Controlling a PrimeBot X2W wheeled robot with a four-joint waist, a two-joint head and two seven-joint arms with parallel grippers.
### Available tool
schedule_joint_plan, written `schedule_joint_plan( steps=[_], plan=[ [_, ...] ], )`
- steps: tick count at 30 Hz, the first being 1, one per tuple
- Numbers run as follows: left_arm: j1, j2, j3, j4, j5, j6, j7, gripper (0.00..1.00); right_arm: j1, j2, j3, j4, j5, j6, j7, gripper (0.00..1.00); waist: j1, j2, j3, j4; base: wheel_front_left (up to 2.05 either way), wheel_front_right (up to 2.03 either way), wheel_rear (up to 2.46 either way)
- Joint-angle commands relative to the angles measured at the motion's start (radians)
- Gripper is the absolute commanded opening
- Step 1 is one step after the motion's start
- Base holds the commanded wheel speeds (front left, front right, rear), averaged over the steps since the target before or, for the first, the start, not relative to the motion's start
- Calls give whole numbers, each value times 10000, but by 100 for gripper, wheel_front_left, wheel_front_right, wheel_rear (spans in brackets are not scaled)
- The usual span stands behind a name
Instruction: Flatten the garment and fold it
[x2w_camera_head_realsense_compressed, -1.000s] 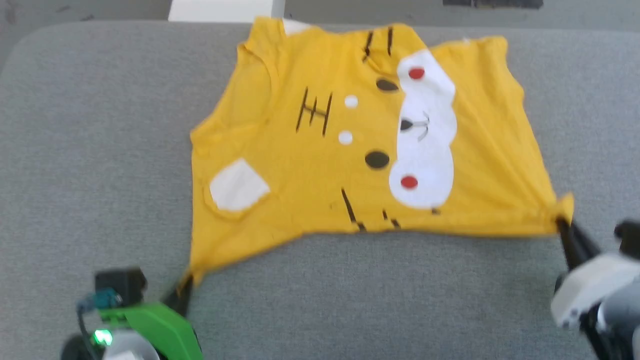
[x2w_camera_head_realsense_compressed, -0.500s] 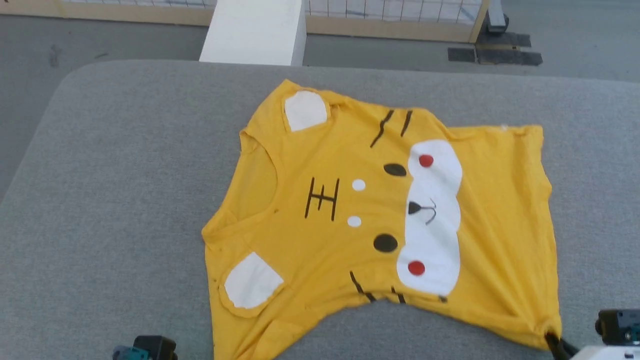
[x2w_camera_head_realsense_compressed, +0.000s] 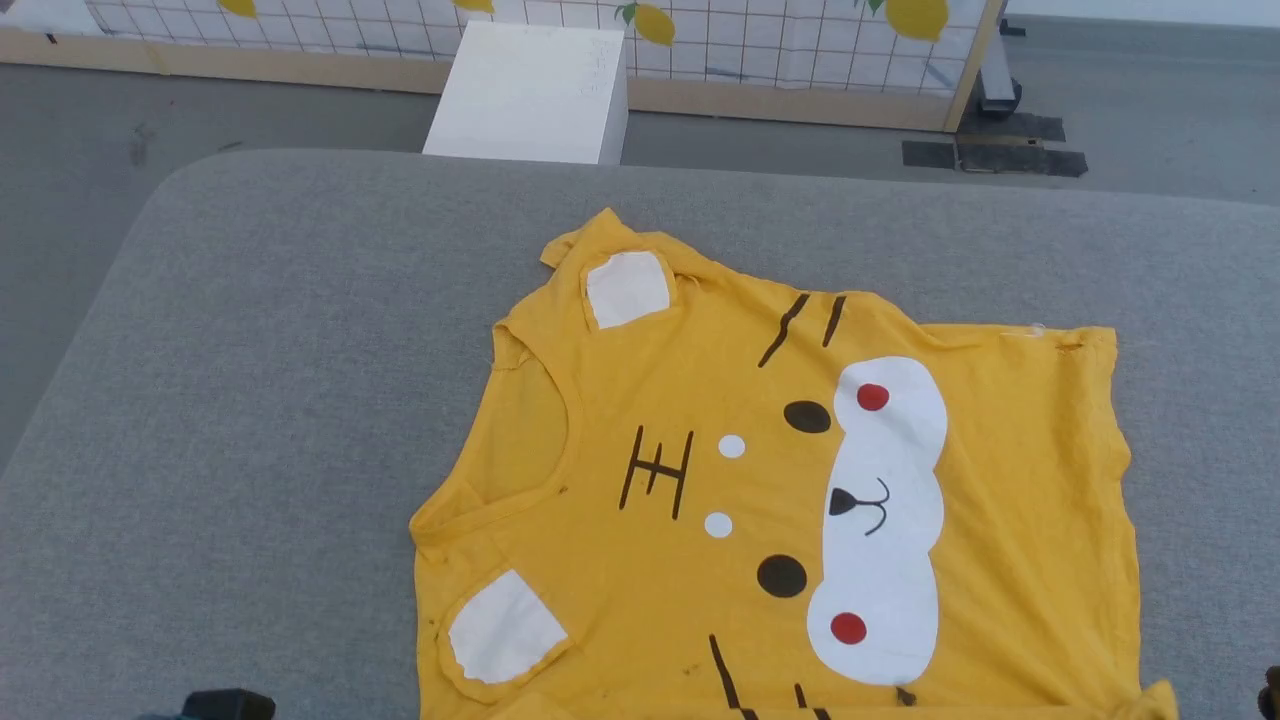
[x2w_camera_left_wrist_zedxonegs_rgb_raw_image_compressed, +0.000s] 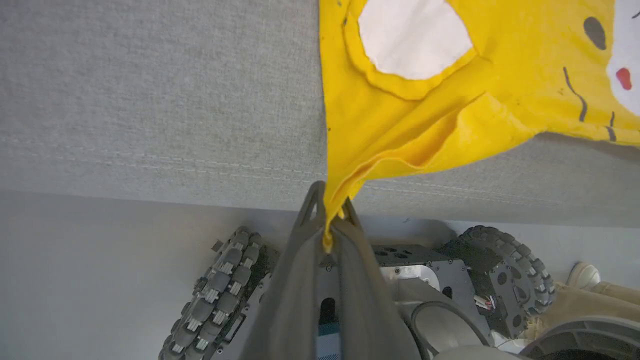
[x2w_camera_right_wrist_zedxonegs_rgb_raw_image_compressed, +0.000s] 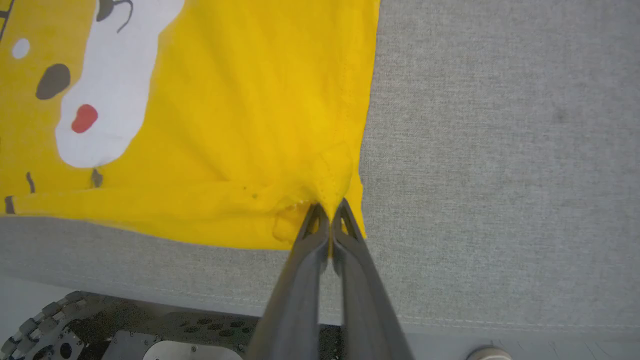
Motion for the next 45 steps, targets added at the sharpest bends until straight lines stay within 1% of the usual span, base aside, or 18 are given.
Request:
schedule_joint_plan(
  steps=[1,6,9,14,16,24,30,31,34,35,36,37,38,39,40,41,42,45],
  plan=[
    [-46,113,116,-183,89,14,-133,0,-103,-26,-76,-115,-4,-13,-145,0,1,0,54,4,0,0,0],
    [-745,174,339,-736,475,-156,-569,0,-740,8,-104,-303,-142,-13,-558,0,1,0,275,-33,0,0,0],
    [-1476,205,381,-930,827,-276,-745,0,-1299,-111,-23,-370,-251,-13,-794,0,1,0,498,-103,0,0,0],
    [-2885,225,431,-698,1251,-690,-1036,0,-2315,-461,246,-306,-449,-13,-948,0,1,0,966,-251,0,0,0],
    [-3510,107,465,-463,1347,-870,-1258,0,-2768,-589,384,-207,-508,-13,-946,0,1,0,1210,-306,0,0,0],
    [-5611,-656,65,1296,1557,-1870,-2177,0,-4210,-1029,1061,814,-521,-13,-660,0,1,0,2163,-482,0,0,0],
    [-6532,-1184,-245,2803,1760,-2346,-2826,0,-4754,-1214,1195,1619,-474,-13,-470,0,1,0,2540,-501,0,0,0],
    [-6720,-1281,-376,3326,1813,-2473,-2890,0,-4846,-1264,1255,1826,-448,-13,-363,0,1,0,2606,-506,0,0,0],
    [-6954,-1415,-551,4052,1815,-2627,-2867,0,-4963,-1258,1280,2043,-372,-13,-231,0,1,0,2652,-512,0,0,0],
    [-7033,-1450,-633,4326,1822,-2679,-2809,0,-5001,-1253,1286,2123,-357,-13,-152,5,1,0,2656,-513,0,0,0],
    [-7093,-1482,-701,4534,1819,-2721,-2751,0,-5027,-1245,1293,2179,-347,-13,-87,22,1,0,2656,-514,0,0,0],
    [-7161,-1536,-776,4778,1781,-2775,-2663,5,-5055,-1225,1300,2240,-328,-13,-7,33,1,0,2653,-514,0,0,0],
    [-7215,-1576,-827,4956,1752,-2806,-2595,15,-5074,-1202,1303,2283,-309,-13,58,100,1,0,2649,-515,0,0,0],
    [-7286,-1623,-880,5147,1729,-2844,-2536,33,-5099,-1171,1300,2321,-290,-13,125,100,1,0,2640,-515,0,0,0],
    [-7346,-1669,-898,5271,1709,-2866,-2537,45,-5119,-1154,1297,2338,-293,-13,156,100,1,0,2629,-514,0,0,0],
    [-7412,-1750,-885,5415,1665,-2886,-2597,80,-5142,-1135,1304,2355,-299,-13,188,100,1,0,2610,-514,0,0,0],
    [-7513,-1945,-837,5750,1539,-2977,-2838,100,-5179,-1089,1329,2400,-291,-13,268,100,1,0,2469,-509,0,0,0],
    [-7507,-2089,-702,5955,1395,-3023,-3168,100,-5122,-1048,1317,2382,-186,-13,367,100,1,0,2185,-489,0,0,0]
  ],
)
